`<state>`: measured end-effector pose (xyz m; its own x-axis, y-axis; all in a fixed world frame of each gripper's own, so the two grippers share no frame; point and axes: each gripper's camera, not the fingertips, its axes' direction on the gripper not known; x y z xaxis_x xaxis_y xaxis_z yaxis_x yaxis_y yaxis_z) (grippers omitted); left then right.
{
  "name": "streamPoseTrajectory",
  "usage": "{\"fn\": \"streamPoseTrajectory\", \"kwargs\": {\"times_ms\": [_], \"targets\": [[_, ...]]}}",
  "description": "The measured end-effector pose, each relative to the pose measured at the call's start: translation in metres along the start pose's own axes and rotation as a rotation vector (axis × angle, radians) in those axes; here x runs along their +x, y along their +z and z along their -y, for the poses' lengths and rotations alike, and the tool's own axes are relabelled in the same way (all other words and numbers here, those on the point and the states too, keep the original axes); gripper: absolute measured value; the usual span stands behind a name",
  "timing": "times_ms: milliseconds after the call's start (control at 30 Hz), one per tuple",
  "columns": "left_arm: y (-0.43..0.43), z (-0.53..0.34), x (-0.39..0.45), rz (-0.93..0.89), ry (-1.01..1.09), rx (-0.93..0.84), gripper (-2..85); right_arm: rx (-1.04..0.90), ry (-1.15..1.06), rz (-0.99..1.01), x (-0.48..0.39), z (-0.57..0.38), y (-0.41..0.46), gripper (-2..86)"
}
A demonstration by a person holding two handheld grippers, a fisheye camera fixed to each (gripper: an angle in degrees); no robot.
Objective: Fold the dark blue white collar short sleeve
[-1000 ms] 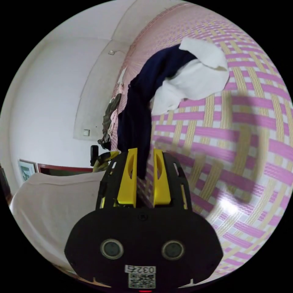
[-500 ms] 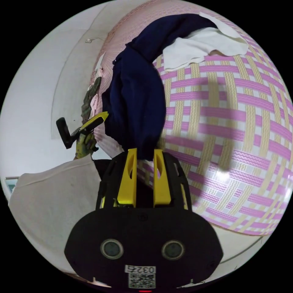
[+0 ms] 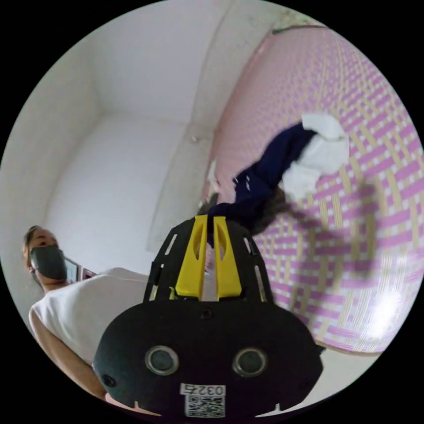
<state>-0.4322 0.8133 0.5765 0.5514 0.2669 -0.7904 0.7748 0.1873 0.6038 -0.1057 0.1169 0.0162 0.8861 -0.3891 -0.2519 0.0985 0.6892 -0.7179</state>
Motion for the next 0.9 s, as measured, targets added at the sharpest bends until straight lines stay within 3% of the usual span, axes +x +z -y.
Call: {"fn": "streamPoseTrajectory", "kwargs": {"times_ms": [33,133,333,433,667,767,900], "targets": [[-0.024,0.003,-0.003,-0.172,-0.017,0.113,-1.6,0.077,-0.049,0.056,-0.015,0.0,-0.024,0.0],[-0.058,0.026,0.022,-0.432,0.064,0.22,-1.3,0.207,-0.24,0.16,-0.071,0.008,-0.077,-0.3],[-0.078,0.101,0.145,-0.826,0.329,0.225,-1.2,0.367,-0.788,0.192,-0.25,0.019,-0.165,-0.2],[-0.096,0.122,0.215,-0.932,0.493,0.22,-1.2,0.45,-1.023,0.143,-0.332,0.004,-0.196,-0.1],[-0.146,0.149,0.295,-0.687,0.692,0.336,-1.1,0.546,-1.19,0.036,-0.417,0.0,-0.226,-0.1],[-0.142,0.161,0.295,-0.444,0.747,0.367,-1.1,0.513,-1.101,-0.032,-0.409,0.033,-0.213,-0.2],[-0.107,0.211,0.245,-0.257,0.543,0.325,-1.0,0.407,-0.855,-0.176,-0.36,0.109,-0.17,-0.5]]}}
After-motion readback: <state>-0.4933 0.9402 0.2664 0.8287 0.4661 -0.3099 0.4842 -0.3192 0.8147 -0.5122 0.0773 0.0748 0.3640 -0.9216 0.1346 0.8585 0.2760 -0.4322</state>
